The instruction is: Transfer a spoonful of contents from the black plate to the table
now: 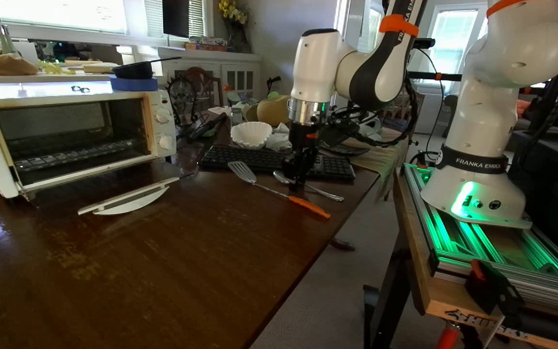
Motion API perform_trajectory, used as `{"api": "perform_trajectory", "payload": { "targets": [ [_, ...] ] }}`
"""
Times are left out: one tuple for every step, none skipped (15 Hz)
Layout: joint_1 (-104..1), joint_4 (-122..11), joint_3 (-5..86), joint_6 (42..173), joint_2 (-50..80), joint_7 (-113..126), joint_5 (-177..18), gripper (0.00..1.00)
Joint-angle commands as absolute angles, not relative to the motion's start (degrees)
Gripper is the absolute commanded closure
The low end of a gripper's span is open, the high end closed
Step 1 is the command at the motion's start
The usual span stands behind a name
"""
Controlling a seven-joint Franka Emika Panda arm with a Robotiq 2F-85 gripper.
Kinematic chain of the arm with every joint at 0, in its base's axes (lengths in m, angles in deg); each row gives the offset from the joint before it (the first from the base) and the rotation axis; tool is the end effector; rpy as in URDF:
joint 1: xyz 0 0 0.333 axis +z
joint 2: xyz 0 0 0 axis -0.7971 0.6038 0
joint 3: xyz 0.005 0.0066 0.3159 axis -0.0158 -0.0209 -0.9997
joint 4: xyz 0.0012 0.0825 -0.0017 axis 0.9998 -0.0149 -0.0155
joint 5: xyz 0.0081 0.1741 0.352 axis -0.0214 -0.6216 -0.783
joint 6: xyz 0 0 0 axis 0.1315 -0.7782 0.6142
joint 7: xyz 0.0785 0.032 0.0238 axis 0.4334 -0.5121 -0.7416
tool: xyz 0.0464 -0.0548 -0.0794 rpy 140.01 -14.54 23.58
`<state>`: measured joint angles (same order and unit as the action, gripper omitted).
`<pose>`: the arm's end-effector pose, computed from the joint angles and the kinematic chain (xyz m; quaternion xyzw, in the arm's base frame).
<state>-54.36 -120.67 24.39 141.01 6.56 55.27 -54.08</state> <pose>0.3719 0.1029 0.1784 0.9895 -0.1367 0.0416 0.0223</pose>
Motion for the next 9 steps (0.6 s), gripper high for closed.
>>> {"api": "perform_trajectory", "payload": {
  "targets": [
    [-54.45, -120.66, 24.67, 141.71, 7.78, 58.06, -51.29, 0.53],
    [-54.52, -120.67, 24.68, 141.8, 7.92, 58.09, -51.2, 0.45],
    [-54.54, -120.67, 24.67, 141.87, 8.0, 58.13, -51.17, 0.5],
    [-54.55, -120.67, 24.68, 141.82, 8.04, 58.16, -51.19, 0.52],
    [-54.59, -120.67, 24.67, 141.85, 8.11, 58.1, -51.26, 0.61],
    [-54.68, -120.67, 24.59, 141.9, 8.15, 57.97, -51.43, 0.76],
    [-54.73, -120.67, 24.57, 141.87, 8.12, 57.91, -51.51, 0.77],
    [-54.83, -120.6, 24.26, 142.26, 8.19, 57.74, -51.74, 0.83],
    [-54.87, -120.55, 23.98, 142.37, 8.24, 57.89, -51.77, 0.92]
  ]
}}
